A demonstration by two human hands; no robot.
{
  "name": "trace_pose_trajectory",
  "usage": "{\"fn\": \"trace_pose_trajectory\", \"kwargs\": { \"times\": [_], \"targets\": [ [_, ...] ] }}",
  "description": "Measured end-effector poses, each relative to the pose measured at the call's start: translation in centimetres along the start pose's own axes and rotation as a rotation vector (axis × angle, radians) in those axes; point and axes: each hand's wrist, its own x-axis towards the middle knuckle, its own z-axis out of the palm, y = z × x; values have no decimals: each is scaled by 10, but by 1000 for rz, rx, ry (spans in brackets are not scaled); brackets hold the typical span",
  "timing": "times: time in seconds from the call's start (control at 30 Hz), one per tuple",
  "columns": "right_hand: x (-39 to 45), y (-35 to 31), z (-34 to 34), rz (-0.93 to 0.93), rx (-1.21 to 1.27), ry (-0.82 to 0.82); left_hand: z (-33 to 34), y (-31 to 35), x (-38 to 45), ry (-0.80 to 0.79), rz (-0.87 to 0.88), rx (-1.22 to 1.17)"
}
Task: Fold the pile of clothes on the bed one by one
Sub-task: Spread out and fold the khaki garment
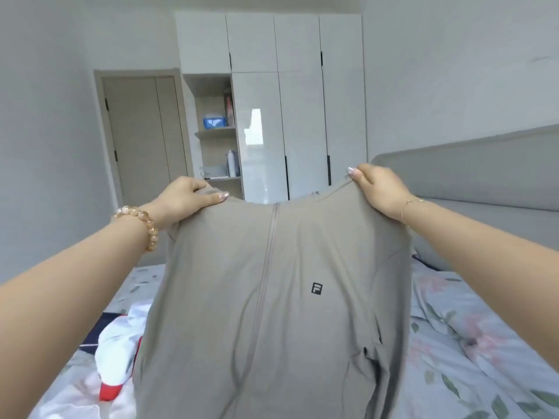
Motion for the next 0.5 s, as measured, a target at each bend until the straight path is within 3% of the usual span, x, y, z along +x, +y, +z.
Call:
{"fn": "trace_pose_trajectory", "kwargs": {
  "times": [0.23, 0.33, 0.4, 0.5],
  "targets": [
    [-127, 95, 156, 183, 12, -480, 144, -140, -117, -463, -364, -234],
    [-185, 122, 198, 244, -116, -653, 195, -178, -176, -651, -533, -263],
    [-216, 130, 210, 209, -150, -624, 220, -191, -205, -766, -665, -372],
    [-254, 134, 209, 144, -129, -494, 252, -198, -221, -739, -961, -677]
  ]
}}
